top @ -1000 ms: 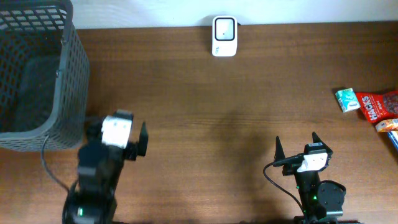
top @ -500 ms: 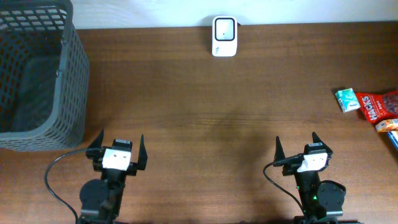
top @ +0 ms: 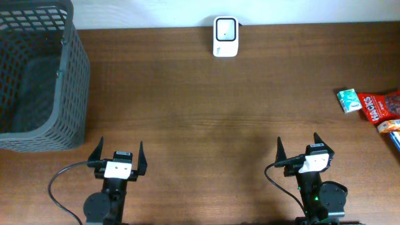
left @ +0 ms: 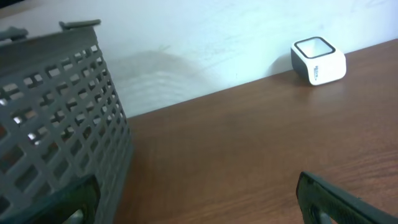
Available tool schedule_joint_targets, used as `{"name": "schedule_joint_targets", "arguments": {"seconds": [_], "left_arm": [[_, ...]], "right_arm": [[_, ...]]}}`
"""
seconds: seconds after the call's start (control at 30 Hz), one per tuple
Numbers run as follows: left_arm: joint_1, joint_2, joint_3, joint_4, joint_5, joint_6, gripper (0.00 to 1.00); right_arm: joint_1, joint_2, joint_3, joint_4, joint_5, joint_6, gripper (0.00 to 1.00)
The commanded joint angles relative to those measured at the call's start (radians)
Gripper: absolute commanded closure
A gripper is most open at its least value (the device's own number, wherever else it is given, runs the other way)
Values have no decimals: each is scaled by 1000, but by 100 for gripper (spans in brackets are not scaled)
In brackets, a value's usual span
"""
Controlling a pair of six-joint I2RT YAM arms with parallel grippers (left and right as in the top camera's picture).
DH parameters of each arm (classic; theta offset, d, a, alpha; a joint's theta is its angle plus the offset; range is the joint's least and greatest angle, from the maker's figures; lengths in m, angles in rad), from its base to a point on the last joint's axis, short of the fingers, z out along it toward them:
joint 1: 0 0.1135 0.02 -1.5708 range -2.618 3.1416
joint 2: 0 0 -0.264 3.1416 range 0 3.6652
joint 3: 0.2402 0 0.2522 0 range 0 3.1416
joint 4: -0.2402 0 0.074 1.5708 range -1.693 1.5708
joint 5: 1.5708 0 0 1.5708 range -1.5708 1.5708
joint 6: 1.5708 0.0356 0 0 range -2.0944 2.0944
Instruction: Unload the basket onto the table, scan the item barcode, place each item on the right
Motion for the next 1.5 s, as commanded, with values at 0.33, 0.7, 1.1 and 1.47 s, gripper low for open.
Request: {"name": "schedule_joint_targets", "arguments": {"seconds": [0.33,0.7,1.1,1.47], "left_arm": [[43,-10,-19,-3,-174,-164,1],[48,-10,-19,17,-166,-294,1],[48,-10,-19,-9,-105,-169,1],[48,-10,-19,-12,-106,-189,1]], "right_arm": [[-4,-6,-6,-5,16,8,2],[-4,-6,-6,-5,16,8,2],[-4,-6,-6,-5,16,8,2],[-4,-6,-6,-5,15,7,2]]}}
